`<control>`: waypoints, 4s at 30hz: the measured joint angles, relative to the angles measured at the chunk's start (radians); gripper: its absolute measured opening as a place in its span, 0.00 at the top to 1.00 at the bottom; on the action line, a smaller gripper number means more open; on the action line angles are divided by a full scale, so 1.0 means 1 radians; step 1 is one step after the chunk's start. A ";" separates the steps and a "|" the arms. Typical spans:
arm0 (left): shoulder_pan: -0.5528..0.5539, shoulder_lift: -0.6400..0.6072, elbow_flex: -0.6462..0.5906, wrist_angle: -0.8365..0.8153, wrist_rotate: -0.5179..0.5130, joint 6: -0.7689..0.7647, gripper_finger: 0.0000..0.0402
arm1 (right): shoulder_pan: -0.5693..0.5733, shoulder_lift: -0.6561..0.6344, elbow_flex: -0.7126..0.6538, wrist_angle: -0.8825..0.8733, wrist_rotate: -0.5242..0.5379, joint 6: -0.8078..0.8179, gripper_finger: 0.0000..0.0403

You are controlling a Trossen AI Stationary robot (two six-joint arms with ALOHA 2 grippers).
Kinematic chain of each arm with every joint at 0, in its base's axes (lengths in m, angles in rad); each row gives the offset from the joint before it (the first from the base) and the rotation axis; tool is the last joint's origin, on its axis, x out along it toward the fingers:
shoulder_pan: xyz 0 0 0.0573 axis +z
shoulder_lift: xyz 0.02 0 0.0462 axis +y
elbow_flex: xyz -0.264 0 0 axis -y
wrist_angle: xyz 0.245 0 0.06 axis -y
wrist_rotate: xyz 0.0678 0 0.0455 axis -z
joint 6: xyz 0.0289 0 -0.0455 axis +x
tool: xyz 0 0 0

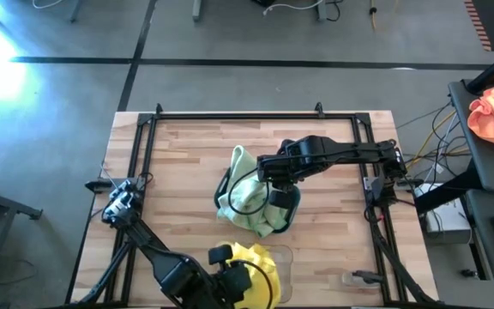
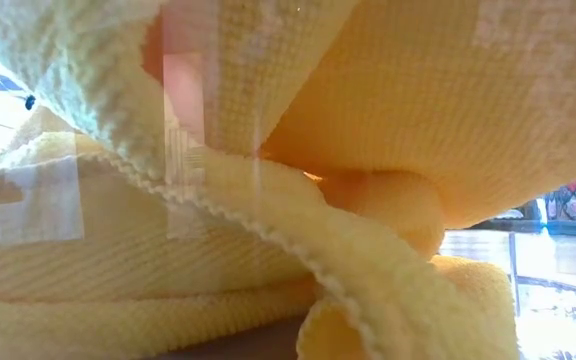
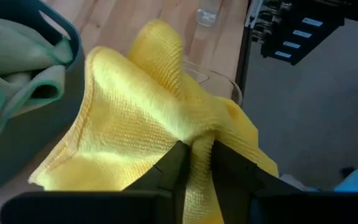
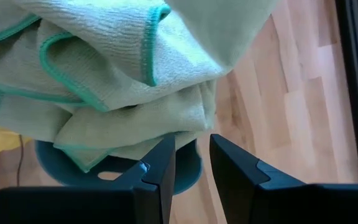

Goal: Sort microfiber towel by color & place in baskets
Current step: Put the yellow microfiber cloth into the transparent bin, then return to Home Position

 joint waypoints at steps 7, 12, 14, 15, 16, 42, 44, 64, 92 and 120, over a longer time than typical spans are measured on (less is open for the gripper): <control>0.008 0.000 -0.001 0.008 0.007 0.000 0.73 | 0.000 -0.001 0.000 0.000 -0.021 0.000 0.77; 0.008 0.000 -0.001 -0.093 -0.016 -0.035 0.65 | 0.000 -0.001 0.000 -0.001 -0.021 0.000 0.77; 0.002 0.000 -0.001 -0.186 -0.063 -0.105 0.64 | 0.000 -0.001 0.000 -0.001 -0.021 -0.001 0.77; -0.004 0.000 -0.001 -0.229 -0.097 -0.139 0.64 | 0.000 -0.001 0.000 -0.001 -0.021 -0.003 0.77; -0.011 0.000 0.000 -0.269 -0.129 -0.163 0.65 | 0.002 -0.001 0.000 0.000 -0.021 -0.006 0.77; -0.166 -0.335 -0.598 -0.330 -0.293 -0.431 0.69 | 0.046 -0.003 -0.001 0.173 0.095 -0.121 0.77; -0.182 -0.408 -0.680 -0.245 -0.334 -0.413 0.69 | 0.046 -0.003 -0.001 0.176 0.095 -0.124 0.77; -0.206 -1.149 -1.454 0.728 -0.304 0.322 0.69 | 0.045 -0.003 -0.024 0.308 0.114 -0.085 0.77; -0.205 -1.601 -1.704 1.076 -0.248 0.705 0.69 | 0.163 -0.574 -0.927 1.223 0.272 0.035 0.77; -0.205 -1.590 -1.654 1.089 -0.472 0.707 0.69 | 0.171 -1.180 -1.599 1.615 0.207 -0.034 0.77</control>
